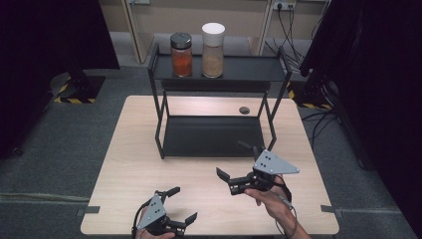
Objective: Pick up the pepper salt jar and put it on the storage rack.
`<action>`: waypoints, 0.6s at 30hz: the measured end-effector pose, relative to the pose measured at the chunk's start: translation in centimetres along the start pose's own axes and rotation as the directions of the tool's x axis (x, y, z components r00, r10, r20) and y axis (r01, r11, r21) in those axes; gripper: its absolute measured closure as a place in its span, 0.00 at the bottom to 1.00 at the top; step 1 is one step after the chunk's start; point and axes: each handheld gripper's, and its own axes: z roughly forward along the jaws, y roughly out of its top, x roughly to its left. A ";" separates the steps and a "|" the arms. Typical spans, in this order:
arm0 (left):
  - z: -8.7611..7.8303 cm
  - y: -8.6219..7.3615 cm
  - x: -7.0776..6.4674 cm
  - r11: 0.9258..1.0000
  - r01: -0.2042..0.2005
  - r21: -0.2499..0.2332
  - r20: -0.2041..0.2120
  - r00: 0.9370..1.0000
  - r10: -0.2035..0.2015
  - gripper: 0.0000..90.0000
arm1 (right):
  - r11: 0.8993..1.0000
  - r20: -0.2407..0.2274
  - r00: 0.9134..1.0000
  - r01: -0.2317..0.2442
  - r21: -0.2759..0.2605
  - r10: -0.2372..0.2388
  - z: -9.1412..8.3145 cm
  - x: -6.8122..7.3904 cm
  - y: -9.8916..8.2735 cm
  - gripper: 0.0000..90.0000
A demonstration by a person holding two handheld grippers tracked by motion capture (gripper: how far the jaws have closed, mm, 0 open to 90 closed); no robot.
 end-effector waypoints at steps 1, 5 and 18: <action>0.0 0.0 0.0 1.000 -0.001 0.000 -0.001 1.000 0.001 0.02 | 1.000 0.001 1.000 0.000 0.001 0.000 -0.1 0.1 -0.1 0.01; 0.0 0.0 0.0 1.000 0.000 -0.002 -0.003 1.000 0.000 0.02 | 1.000 -0.003 1.000 -0.007 0.004 0.007 -0.3 0.3 -0.7 0.01; -0.1 -0.1 0.0 1.000 0.002 -0.005 -0.006 1.000 -0.002 0.02 | 0.999 -0.008 0.999 -0.038 0.027 0.038 -0.9 0.8 -3.2 0.01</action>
